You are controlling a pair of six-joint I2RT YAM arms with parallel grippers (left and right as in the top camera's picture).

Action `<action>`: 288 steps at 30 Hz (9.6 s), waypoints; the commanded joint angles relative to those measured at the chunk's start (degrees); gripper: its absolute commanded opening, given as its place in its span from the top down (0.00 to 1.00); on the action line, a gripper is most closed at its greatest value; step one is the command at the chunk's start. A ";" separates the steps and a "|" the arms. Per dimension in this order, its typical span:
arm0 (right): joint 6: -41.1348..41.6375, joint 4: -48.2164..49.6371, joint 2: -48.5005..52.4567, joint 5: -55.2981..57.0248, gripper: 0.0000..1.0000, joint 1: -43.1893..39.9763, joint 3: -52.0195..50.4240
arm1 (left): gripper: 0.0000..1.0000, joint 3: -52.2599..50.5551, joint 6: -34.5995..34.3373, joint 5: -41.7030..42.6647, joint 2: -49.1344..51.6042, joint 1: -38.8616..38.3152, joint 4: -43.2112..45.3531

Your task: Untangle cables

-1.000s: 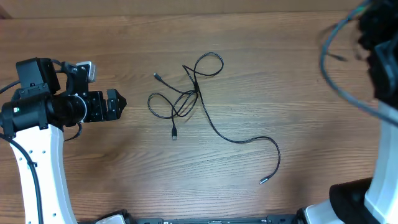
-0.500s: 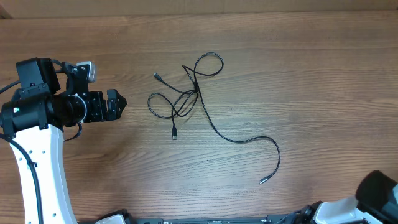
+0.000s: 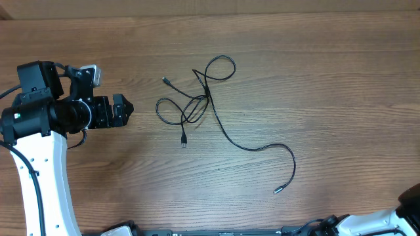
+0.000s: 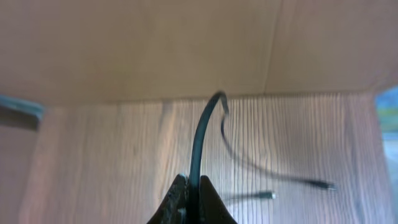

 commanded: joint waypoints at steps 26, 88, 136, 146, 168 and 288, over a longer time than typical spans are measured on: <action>-6.16 1.51 -0.02 -23.02 0.00 -1.01 -16.26 | 0.00 0.59 -0.63 1.03 -0.31 -0.02 0.07; -16.39 23.80 19.21 -20.87 0.05 88.70 -16.52 | 0.00 0.59 -0.63 1.03 -0.31 -0.02 0.07; -16.85 24.81 -14.21 3.65 0.96 87.89 -11.43 | 0.00 0.59 -0.63 1.03 -0.31 -0.02 0.07; -16.57 16.09 -13.97 12.28 0.96 80.85 -11.80 | 0.00 0.59 -0.63 1.03 -0.31 -0.02 0.07; -17.57 10.93 2.03 0.94 0.80 73.48 -11.96 | 0.00 0.59 -0.63 1.03 -0.31 -0.02 0.07; -10.01 19.10 -7.04 5.42 0.96 53.07 -17.09 | 0.00 0.59 -0.63 1.03 -0.31 -0.02 0.07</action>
